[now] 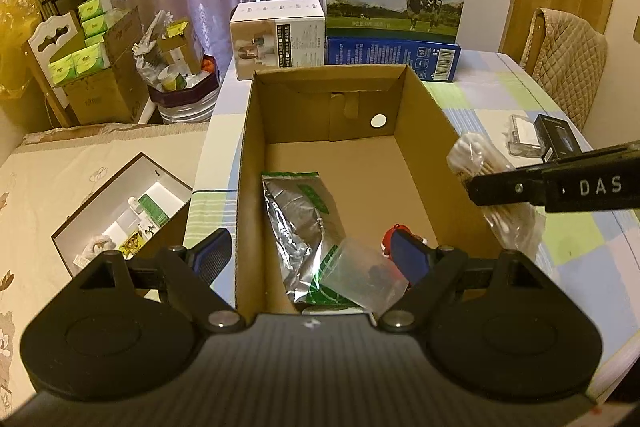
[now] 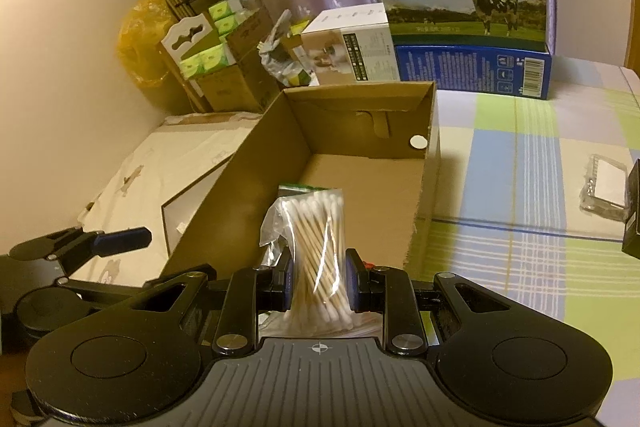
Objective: Organize objects
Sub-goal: 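Open the left tool to drop the container while the right tool releases the swabs into the box, then move both tools away from the box toward the clear tray and black shaver box, then grasp the clear plastic tray with the left tool while the right tool grasps the black FLYCO box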
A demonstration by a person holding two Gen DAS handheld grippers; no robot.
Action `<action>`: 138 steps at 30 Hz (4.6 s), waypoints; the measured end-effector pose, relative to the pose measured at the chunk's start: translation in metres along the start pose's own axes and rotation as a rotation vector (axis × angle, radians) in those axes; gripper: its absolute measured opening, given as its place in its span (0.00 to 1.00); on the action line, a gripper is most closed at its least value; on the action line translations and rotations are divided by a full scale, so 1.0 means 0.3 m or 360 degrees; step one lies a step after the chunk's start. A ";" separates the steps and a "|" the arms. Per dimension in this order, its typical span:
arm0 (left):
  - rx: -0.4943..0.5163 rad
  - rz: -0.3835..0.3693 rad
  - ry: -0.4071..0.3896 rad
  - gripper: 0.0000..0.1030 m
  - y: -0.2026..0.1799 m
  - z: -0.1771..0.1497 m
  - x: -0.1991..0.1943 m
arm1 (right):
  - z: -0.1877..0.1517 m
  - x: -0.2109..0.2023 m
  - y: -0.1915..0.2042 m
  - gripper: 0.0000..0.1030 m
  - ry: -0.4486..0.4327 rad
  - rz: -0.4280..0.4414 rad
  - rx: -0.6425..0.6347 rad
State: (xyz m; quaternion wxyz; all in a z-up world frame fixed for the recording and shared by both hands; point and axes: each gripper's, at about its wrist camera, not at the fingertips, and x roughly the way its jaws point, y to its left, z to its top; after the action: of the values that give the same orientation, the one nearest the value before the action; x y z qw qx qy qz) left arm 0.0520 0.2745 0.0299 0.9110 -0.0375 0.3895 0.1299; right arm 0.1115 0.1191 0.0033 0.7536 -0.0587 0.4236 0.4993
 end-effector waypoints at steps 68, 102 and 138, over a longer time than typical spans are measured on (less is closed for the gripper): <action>0.0106 -0.0280 -0.0032 0.99 -0.758 0.214 0.186 | -0.187 -0.511 -0.768 0.72 -0.0306 -0.0583 0.0561; 0.0009 -0.0308 0.0084 0.99 -0.863 0.335 0.690 | 0.007 0.035 -1.109 0.72 -0.0170 -0.0935 0.0168; 0.0078 -0.0430 0.0102 0.95 -1.060 0.314 0.866 | -0.070 -0.062 -1.232 0.74 -0.0075 -0.0858 0.0252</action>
State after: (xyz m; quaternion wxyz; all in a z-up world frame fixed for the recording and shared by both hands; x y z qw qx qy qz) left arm 0.3747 0.0379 -0.1021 0.9080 -0.0715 0.4129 -0.0048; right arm 0.3932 -0.0876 -0.1206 0.8710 -0.0984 0.4127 0.2475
